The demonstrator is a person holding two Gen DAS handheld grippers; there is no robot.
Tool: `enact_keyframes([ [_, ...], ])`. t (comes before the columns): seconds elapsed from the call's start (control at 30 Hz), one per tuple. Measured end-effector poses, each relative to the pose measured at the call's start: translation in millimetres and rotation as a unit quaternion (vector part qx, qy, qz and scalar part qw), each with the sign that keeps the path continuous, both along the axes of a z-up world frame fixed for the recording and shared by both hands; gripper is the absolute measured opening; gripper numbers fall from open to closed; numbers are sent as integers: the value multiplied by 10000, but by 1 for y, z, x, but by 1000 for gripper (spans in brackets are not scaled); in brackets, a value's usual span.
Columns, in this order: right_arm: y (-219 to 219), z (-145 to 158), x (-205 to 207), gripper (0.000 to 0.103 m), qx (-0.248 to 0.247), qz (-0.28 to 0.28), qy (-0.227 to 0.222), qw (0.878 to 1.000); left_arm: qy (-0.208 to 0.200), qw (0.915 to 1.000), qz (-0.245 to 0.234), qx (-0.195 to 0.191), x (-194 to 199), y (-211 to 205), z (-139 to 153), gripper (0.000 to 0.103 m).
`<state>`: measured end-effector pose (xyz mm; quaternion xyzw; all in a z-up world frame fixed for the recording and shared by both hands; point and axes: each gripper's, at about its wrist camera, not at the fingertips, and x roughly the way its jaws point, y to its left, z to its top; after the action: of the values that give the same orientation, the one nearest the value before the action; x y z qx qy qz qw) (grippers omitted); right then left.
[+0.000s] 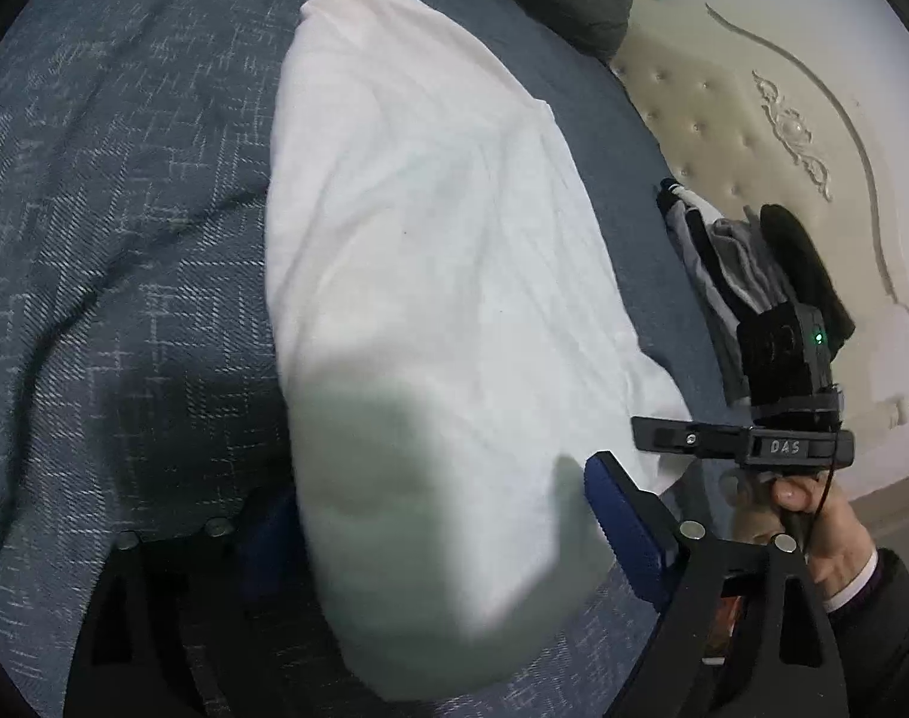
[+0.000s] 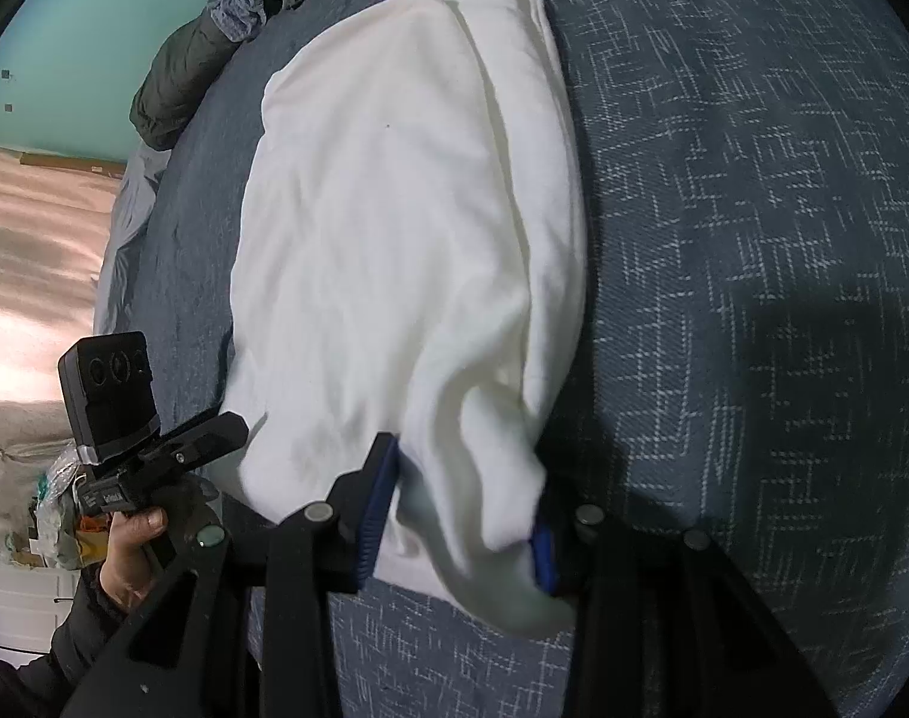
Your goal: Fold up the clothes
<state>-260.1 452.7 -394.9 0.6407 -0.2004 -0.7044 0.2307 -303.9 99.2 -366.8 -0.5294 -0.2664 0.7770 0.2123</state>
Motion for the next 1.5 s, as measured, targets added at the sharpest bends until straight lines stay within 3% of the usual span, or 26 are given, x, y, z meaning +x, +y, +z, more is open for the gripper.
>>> enact_keyframes([
  [0.07, 0, 0, 0, 39, -3, -5, 2, 10000, 5, 10000, 35, -66, 1, -4, 0, 64],
  [0.13, -1, 0, 1, 39, 11, 1, 15, 10000, 33, 9999, 51, -84, 2, -9, 0, 53],
  [0.47, -9, 10, 4, 39, 161, 135, 299, 9993, 76, 10000, -3, 21, 4, -14, 5, 43],
  [0.6, -10, 14, 4, 22, 161, 144, 468, 9987, 75, 9999, 20, 82, 4, -17, 6, 41],
  [0.7, -9, 19, 6, 18, 167, 165, 594, 9980, 84, 10000, 35, 35, 4, -16, 7, 41],
  [1.03, -2, 51, 5, 16, -37, -34, 817, 9966, 120, 9999, 81, 26, 1, -13, 35, 38],
  [1.33, 1, 108, 2, 15, -101, -244, 1164, 9928, 303, 9992, 104, 222, -2, -11, 80, 37],
  [1.5, 2, 108, -1, 15, -235, -250, 1178, 9924, 394, 9987, -13, 321, -14, -12, 87, 36],
])
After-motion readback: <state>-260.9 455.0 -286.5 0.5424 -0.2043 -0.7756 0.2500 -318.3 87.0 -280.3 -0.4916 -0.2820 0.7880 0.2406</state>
